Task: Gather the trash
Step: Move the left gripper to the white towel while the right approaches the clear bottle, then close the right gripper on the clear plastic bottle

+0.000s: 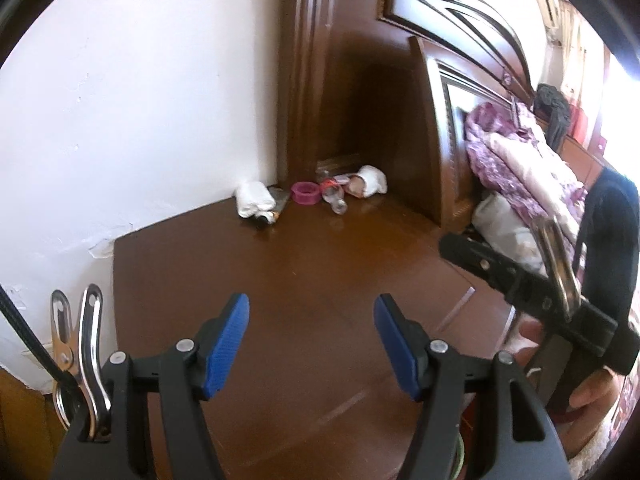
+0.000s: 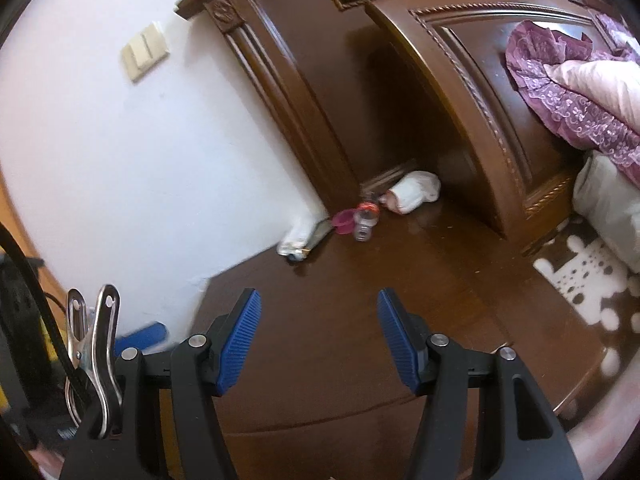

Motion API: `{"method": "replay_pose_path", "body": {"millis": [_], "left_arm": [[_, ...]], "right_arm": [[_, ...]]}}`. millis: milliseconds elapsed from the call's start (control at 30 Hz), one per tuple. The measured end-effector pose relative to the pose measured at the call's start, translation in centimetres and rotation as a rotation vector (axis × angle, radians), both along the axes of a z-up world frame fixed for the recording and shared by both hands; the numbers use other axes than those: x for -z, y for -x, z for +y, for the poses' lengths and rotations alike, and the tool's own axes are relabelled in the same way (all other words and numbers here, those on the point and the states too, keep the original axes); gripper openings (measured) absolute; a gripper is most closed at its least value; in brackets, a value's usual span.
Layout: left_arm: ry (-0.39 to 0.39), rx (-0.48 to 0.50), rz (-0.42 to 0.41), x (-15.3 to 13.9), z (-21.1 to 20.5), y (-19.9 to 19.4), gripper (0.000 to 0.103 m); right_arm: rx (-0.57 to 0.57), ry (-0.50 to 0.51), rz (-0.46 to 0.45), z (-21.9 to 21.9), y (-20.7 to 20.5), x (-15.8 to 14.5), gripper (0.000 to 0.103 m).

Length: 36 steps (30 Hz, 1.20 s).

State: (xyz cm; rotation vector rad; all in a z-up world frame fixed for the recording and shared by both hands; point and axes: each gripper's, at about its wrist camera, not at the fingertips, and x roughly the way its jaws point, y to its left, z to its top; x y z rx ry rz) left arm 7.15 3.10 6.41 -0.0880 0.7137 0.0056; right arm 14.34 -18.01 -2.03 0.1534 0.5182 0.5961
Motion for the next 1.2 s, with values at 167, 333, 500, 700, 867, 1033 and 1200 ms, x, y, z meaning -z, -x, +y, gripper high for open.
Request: {"method": "replay_pose_path", "body": {"millis": [167,333,500,700,867,1033,1200], "left_arm": [[-0.014,-0.060,0.011,0.3,3.0,-3.4,0.074],[-0.020,-0.093,0.085,2.2,5.4,-8.6,0.074],[0.036,-0.147,0.149,4.0,8.0,-15.0,0.074],[0.064,-0.199,0.188,5.7,9.8,-19.9,0.074],[0.070,-0.205,0.218,7.1,10.1,-22.1,0.074],[0.116,-0.188,0.216,7.9,10.5,-22.9,0.072],[0.156,-0.186,0.199,7.9,11.3,-22.3,0.011]], "right_arm": [[0.042,0.076,0.005,0.1,-2.6,0.3,0.062],[0.060,0.069,0.059,0.8,-6.1,0.4,0.062],[0.052,0.041,0.124,1.3,-10.7,-0.2,0.062],[0.078,0.234,0.089,4.7,-14.3,0.3,0.062],[0.078,0.307,0.125,7.7,-16.7,1.4,0.062],[0.059,0.394,0.125,9.8,-17.7,3.1,0.062],[0.044,0.349,0.156,10.1,-18.6,3.8,0.034]]}}
